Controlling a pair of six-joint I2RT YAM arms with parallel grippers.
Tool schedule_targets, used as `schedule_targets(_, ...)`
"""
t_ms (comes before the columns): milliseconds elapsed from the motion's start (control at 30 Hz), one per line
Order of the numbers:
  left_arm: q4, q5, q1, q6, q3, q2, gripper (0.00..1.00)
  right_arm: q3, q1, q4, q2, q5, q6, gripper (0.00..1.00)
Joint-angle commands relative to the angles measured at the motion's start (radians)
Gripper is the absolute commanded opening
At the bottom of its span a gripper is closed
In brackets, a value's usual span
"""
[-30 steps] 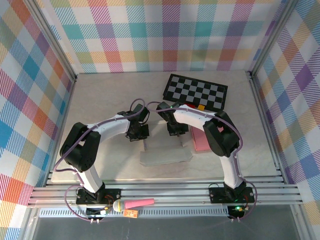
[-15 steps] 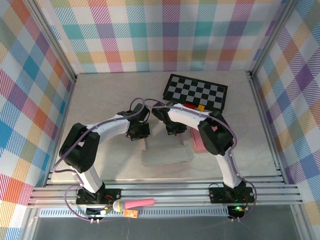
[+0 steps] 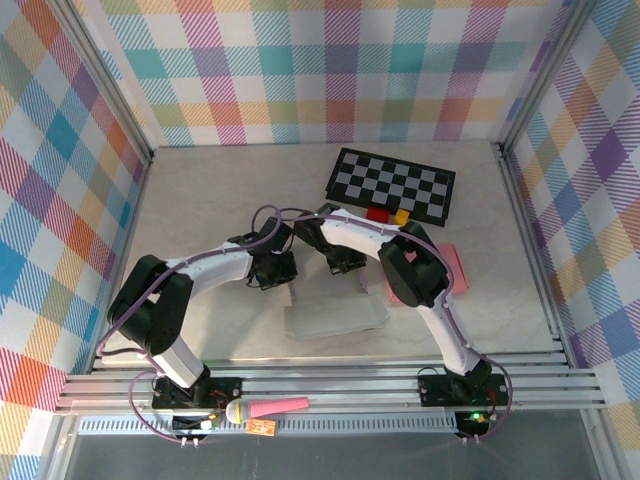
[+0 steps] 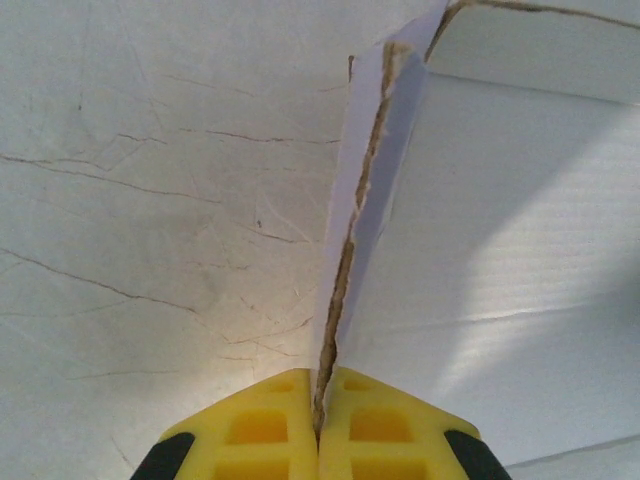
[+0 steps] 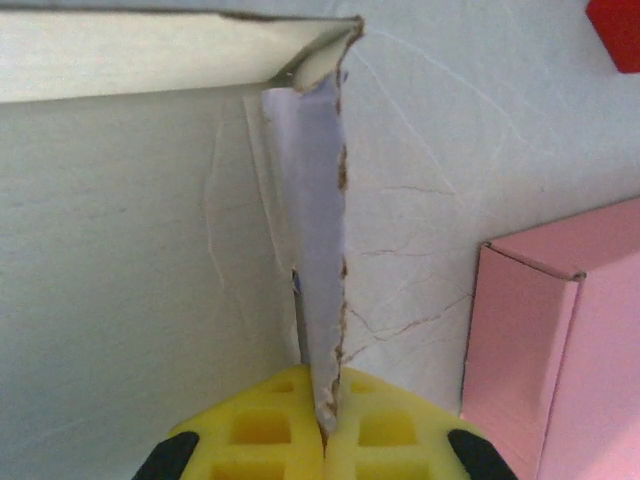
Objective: Fold the paper box
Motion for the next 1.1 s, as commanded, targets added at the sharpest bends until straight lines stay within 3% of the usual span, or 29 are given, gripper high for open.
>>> schedule_targets(0,0.029,-0.026,-0.002,-0.022,-0.016,-0.027,0.02,-0.046,-0.017,0.052,-0.030,-0.123,-0.045,0.00)
schedule_targets(167,-0.001,-0.038,-0.002,0.000,-0.001,-0.033,0.01,-0.147,-0.085,0.139,-0.135,-0.188,-0.075,0.02)
schedule_targets(300,-0.014,-0.037,-0.002,0.013,0.009,-0.032,0.00,-0.200,-0.131,0.218,-0.206,-0.277,-0.102,0.23)
schedule_targets(467,-0.024,-0.039,-0.002,0.019,0.019,-0.024,0.00,-0.192,-0.143,0.245,-0.222,-0.322,-0.124,0.37)
schedule_targets(700,-0.035,-0.040,-0.002,0.027,0.033,-0.016,0.00,-0.218,-0.161,0.244,-0.191,-0.306,-0.124,0.35)
schedule_targets(833,-0.040,-0.043,-0.002,0.030,0.036,-0.016,0.00,-0.189,-0.162,0.220,-0.156,-0.279,-0.134,0.21)
schedule_targets(1000,-0.051,-0.049,-0.003,0.033,0.048,-0.012,0.00,-0.136,-0.160,0.105,-0.108,-0.146,-0.099,0.01)
schedule_targets(1067,-0.053,-0.052,-0.003,0.032,0.048,-0.012,0.00,-0.141,-0.156,0.093,-0.114,-0.116,-0.095,0.00)
